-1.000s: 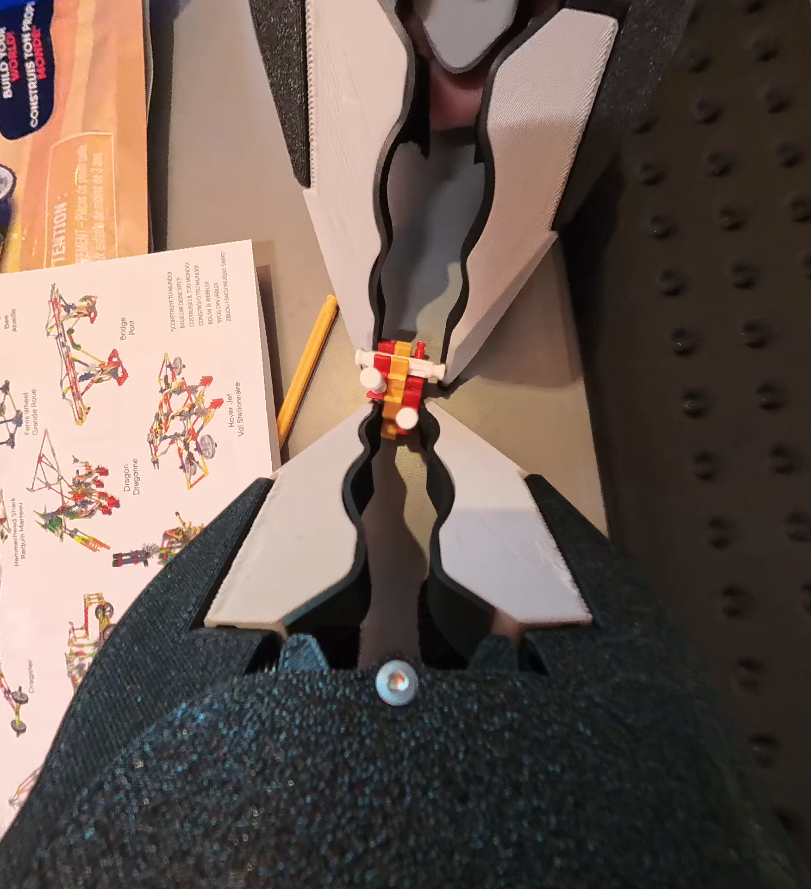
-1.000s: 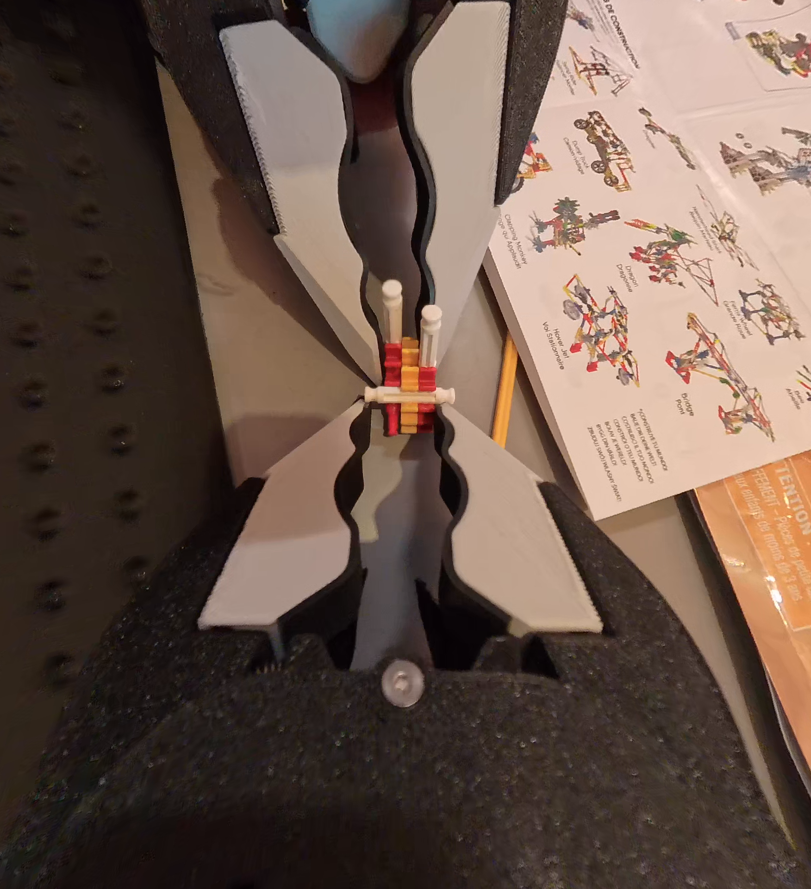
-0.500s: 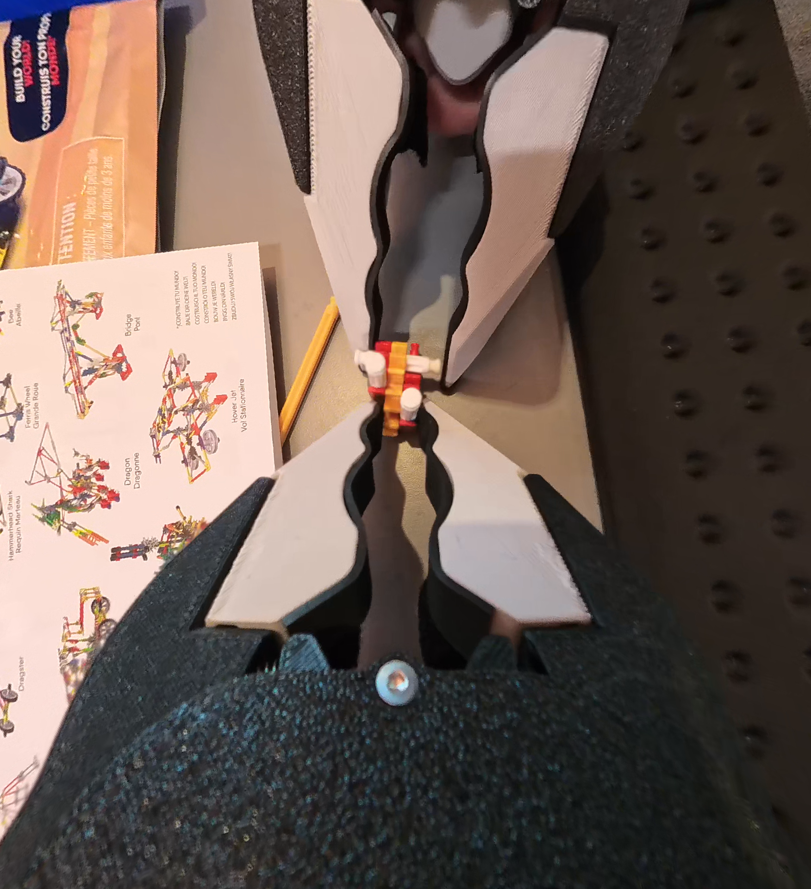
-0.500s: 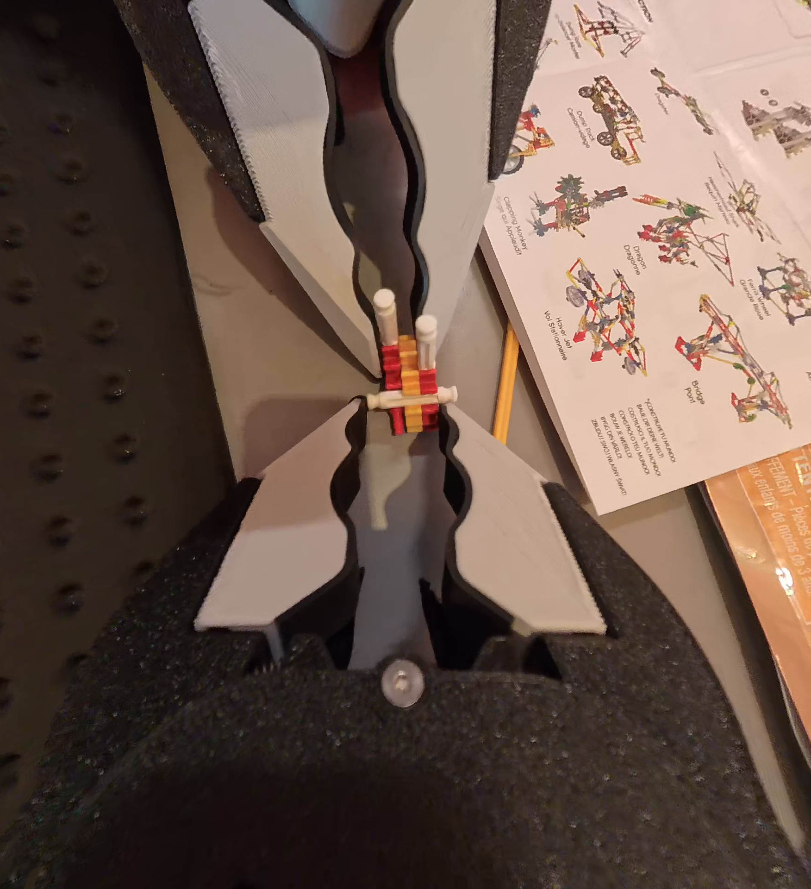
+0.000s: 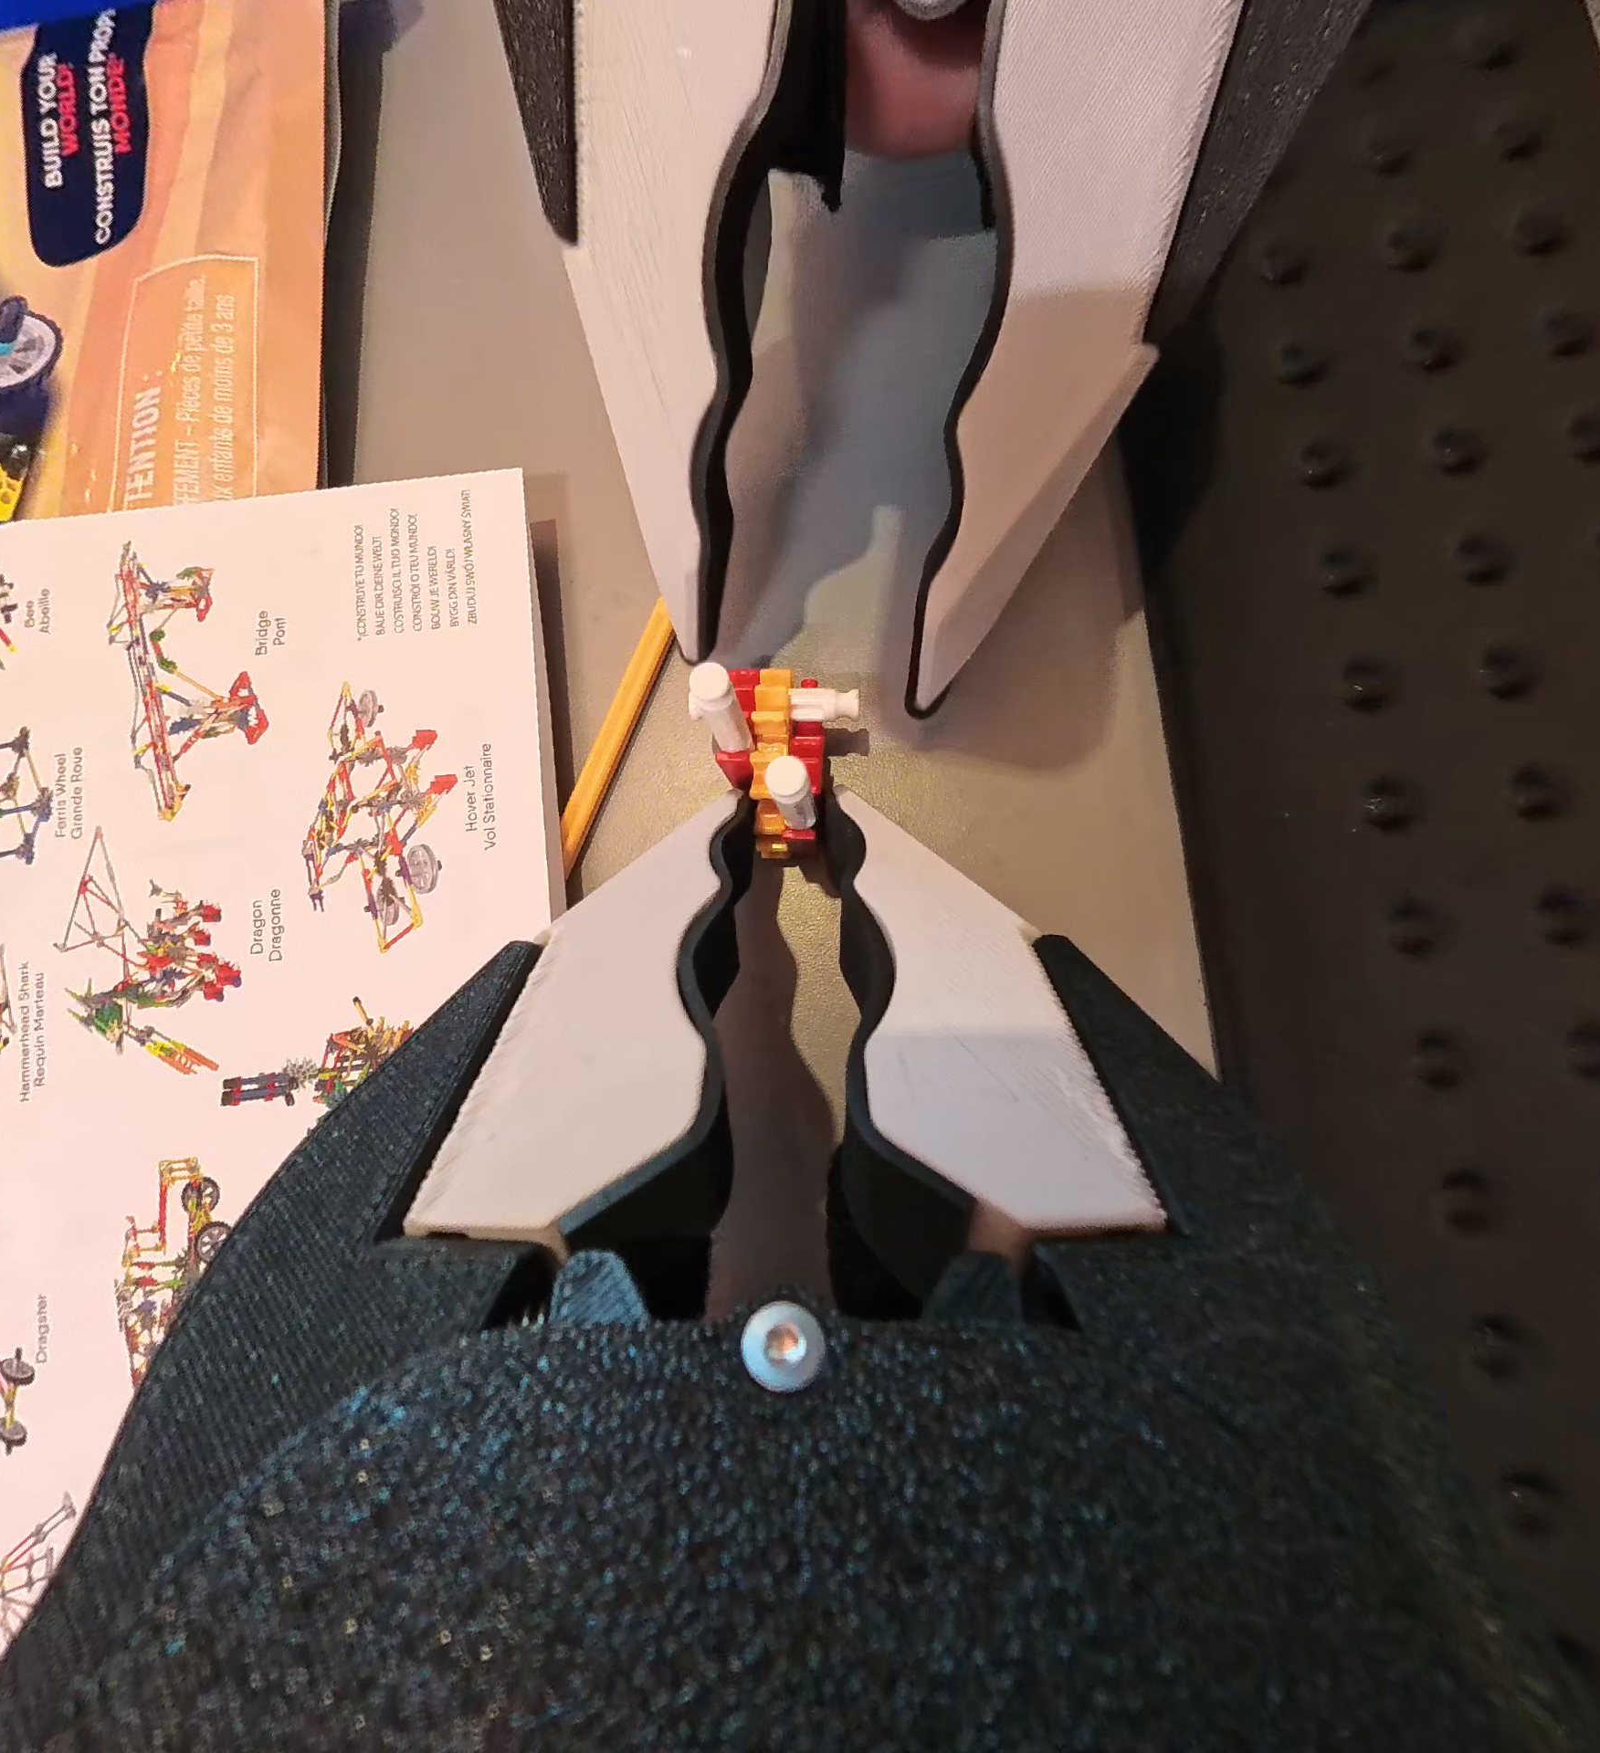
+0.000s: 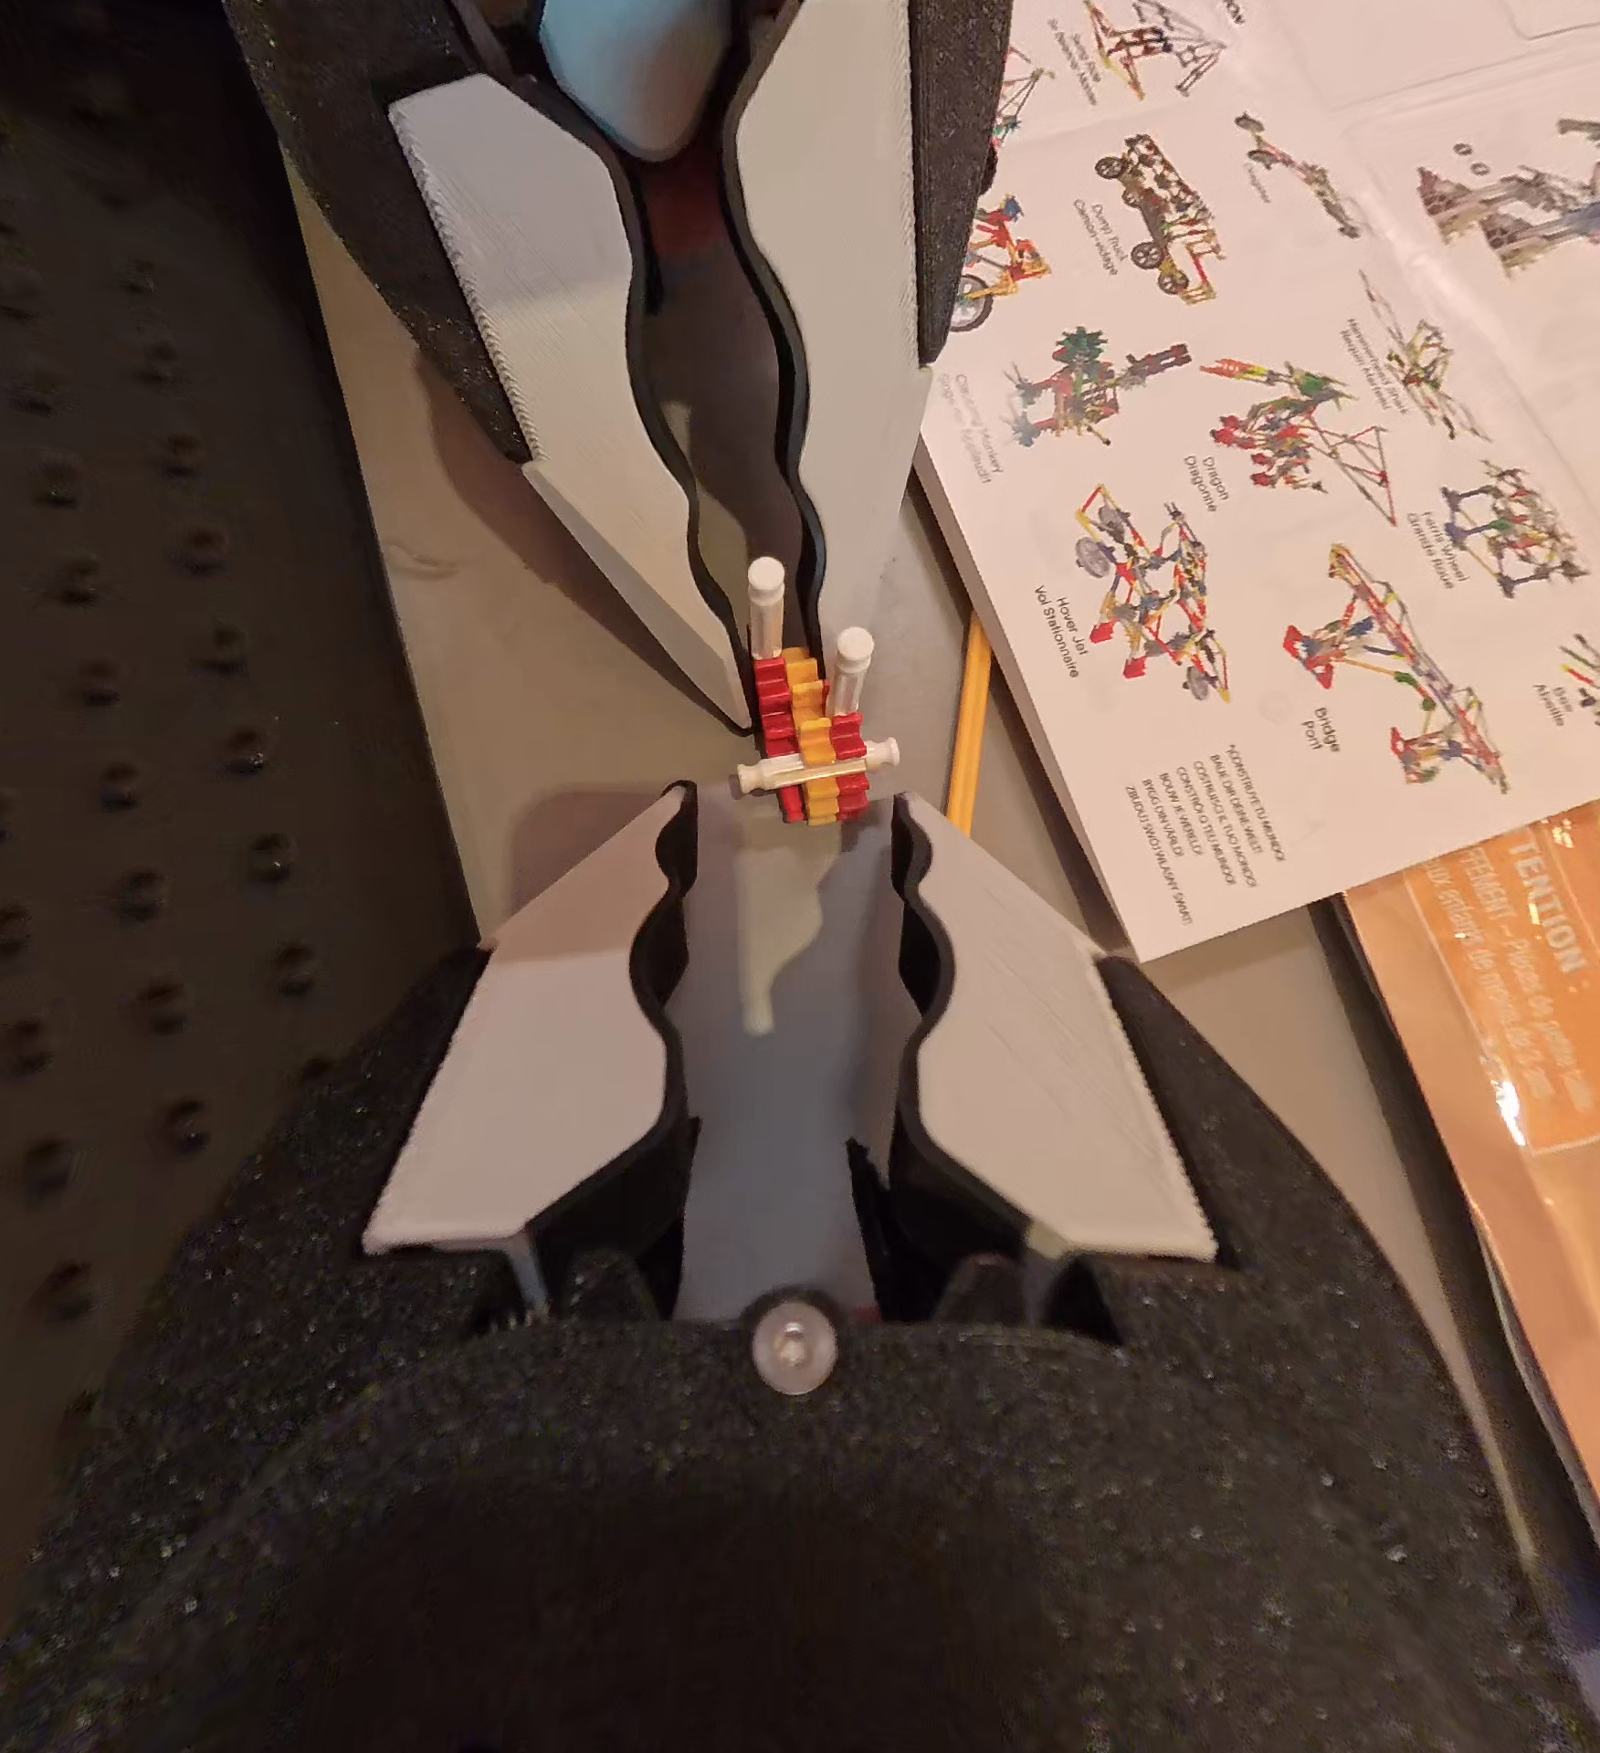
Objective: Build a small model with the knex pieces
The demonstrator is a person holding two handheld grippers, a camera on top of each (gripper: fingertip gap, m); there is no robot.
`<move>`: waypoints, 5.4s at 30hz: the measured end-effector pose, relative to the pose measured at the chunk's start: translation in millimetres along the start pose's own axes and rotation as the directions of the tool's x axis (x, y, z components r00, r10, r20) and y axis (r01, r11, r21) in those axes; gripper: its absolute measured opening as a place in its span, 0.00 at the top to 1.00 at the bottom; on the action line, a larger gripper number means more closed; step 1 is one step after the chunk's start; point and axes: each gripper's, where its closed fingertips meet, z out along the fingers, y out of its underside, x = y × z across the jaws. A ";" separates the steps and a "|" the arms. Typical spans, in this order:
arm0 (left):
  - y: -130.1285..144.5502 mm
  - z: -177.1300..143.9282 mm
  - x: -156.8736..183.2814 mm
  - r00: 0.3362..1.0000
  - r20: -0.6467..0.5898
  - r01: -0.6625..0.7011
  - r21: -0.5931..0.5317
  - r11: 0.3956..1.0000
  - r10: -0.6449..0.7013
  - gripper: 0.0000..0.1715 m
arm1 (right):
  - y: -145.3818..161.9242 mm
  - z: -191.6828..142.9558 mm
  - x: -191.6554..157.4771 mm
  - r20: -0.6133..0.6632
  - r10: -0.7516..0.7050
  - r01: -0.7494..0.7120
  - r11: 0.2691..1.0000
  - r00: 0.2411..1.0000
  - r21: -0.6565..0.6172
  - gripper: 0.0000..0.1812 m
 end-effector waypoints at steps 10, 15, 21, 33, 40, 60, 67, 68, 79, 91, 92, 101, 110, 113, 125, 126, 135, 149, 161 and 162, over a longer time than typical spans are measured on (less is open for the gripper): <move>6.4 -13.8 -3.2 1.000 0.009 0.014 -0.022 1.000 -0.014 0.89 | -4.9 1.7 3.6 0.004 -0.047 0.047 0.998 0.999 0.046 0.80; 9.6 -9.3 1.2 1.000 0.013 -0.007 -0.050 0.999 0.008 0.97 | -5.9 6.8 3.2 -0.002 -0.062 0.063 0.997 0.998 0.043 0.81; 9.9 -8.2 -2.4 0.999 0.045 -0.014 -0.056 0.998 0.017 1.00 | -6.5 8.1 4.9 -0.016 -0.057 0.057 0.997 0.998 0.048 0.81; 5.7 -7.5 -1.0 0.993 0.087 -0.075 -0.066 0.995 0.081 0.90 | -5.0 7.5 1.0 -0.014 -0.014 0.015 0.999 1.000 0.041 0.81; -0.1 -7.4 -1.1 0.989 0.105 -0.097 -0.049 0.994 0.101 0.92 | -7.5 10.6 -2.9 -0.007 0.012 -0.012 0.999 1.000 0.050 0.81; 12.7 -11.9 0.3 0.995 0.089 -0.030 -0.109 0.994 0.040 0.94 | -10.1 3.6 -0.4 -0.028 -0.013 0.015 0.997 1.000 0.078 0.79; 12.6 -10.0 0.7 0.995 0.090 -0.026 -0.109 0.994 0.036 0.99 | -9.9 9.0 -1.4 -0.033 -0.016 0.018 0.997 0.999 0.072 0.81; 12.4 -9.8 0.9 0.995 0.093 -0.030 -0.109 0.994 0.040 0.99 | -9.1 9.7 -1.2 -0.037 -0.011 0.014 0.997 0.999 0.071 0.81; 10.8 -8.4 1.1 0.995 0.097 -0.020 -0.109 0.994 0.031 0.99 | -3.5 8.9 -3.6 -0.037 -0.008 0.010 0.998 0.999 0.054 0.78; 9.9 -7.2 1.0 0.993 0.117 0.012 -0.098 0.995 0.000 1.00 | -5.8 11.8 -1.2 -0.081 0.018 -0.014 0.999 0.997 0.049 0.81; 9.8 -7.3 1.0 0.993 0.116 0.010 -0.097 0.995 0.001 1.00 | -6.3 12.4 -1.0 -0.078 0.023 -0.019 0.998 0.997 0.051 0.81; 9.0 -6.6 1.6 0.994 0.109 0.021 -0.076 0.997 -0.013 1.00 | -6.0 14.8 -2.3 -0.079 0.040 -0.036 0.998 0.996 0.053 0.81; 7.9 -7.2 -1.8 0.983 0.184 0.019 -0.073 0.997 -0.005 0.97 | -4.3 13.4 0.3 -0.113 0.055 -0.051 0.998 0.992 0.035 0.81; 6.7 -6.1 -2.4 0.979 0.203 0.018 -0.071 0.997 -0.003 0.98 | -4.5 13.9 1.0 -0.107 0.065 -0.061 0.997 0.992 0.044 0.81; 4.3 -3.1 -7.2 0.954 0.289 0.096 -0.041 0.994 -0.080 1.00 | -2.3 13.0 6.4 -0.138 0.076 -0.071 0.996 0.987 0.047 0.81; 3.8 -2.5 -8.2 0.953 0.287 0.112 -0.032 0.993 -0.098 1.00 | -2.3 13.2 7.2 -0.143 0.077 -0.071 0.996 0.987 0.049 0.81; 1.4 -0.5 -9.5 0.957 0.237 0.170 0.014 0.985 -0.169 1.00 | -1.8 13.0 9.1 -0.152 0.074 -0.067 0.996 0.986 0.053 0.81; -1.1 0.6 -10.1 0.975 0.186 0.116 0.047 0.992 -0.123 1.00 | -2.1 14.4 7.3 -0.127 0.078 -0.072 0.996 0.989 0.052 0.82; -2.7 2.1 -12.4 0.961 0.272 -0.043 -0.010 0.999 0.045 1.00 | -2.5 15.3 6.4 -0.115 0.086 -0.080 0.995 0.990 0.057 0.82; -2.9 2.3 -12.5 0.964 0.265 -0.038 -0.001 0.999 0.037 1.00 | -2.5 15.5 6.4 -0.115 0.086 -0.079 0.995 0.990 0.057 0.82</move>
